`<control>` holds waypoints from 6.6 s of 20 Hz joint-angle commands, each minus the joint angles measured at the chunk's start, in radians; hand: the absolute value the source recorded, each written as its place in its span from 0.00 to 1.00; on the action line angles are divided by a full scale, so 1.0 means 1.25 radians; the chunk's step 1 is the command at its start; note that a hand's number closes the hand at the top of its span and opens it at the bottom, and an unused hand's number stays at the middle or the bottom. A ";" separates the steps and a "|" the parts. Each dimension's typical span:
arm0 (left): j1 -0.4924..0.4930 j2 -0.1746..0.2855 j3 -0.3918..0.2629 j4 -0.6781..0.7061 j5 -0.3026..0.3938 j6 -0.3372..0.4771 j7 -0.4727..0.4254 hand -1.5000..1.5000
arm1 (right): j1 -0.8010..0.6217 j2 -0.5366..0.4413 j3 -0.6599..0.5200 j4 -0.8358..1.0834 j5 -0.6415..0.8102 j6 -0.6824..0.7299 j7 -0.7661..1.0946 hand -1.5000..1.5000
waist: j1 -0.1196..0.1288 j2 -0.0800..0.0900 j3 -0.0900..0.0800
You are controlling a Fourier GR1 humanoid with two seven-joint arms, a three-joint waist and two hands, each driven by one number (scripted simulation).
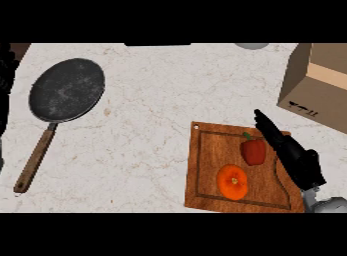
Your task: Pick the squash from the cutting board and place it in the cardboard box
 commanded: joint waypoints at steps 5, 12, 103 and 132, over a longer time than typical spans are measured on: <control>0.166 -0.149 -0.032 0.063 0.021 0.057 -0.025 0.50 | -0.021 -0.026 -0.069 -0.165 0.030 -0.027 -0.132 1.00 | -0.009 -0.018 -0.026; 0.189 -0.248 -0.060 0.119 0.045 0.059 -0.050 0.50 | 0.148 -0.058 -0.060 -0.174 0.327 -0.268 -0.224 0.00 | -0.023 -0.015 -0.024; 0.211 -0.330 0.054 0.028 -0.078 -0.078 0.027 0.50 | 0.040 0.278 0.153 -0.124 0.963 0.318 0.543 0.00 | -0.001 -0.012 -0.024; 0.219 -0.350 0.080 0.054 -0.094 -0.076 -0.008 0.50 | 0.203 -0.013 -0.089 -0.285 0.910 0.181 0.078 1.00 | -0.006 -0.014 -0.024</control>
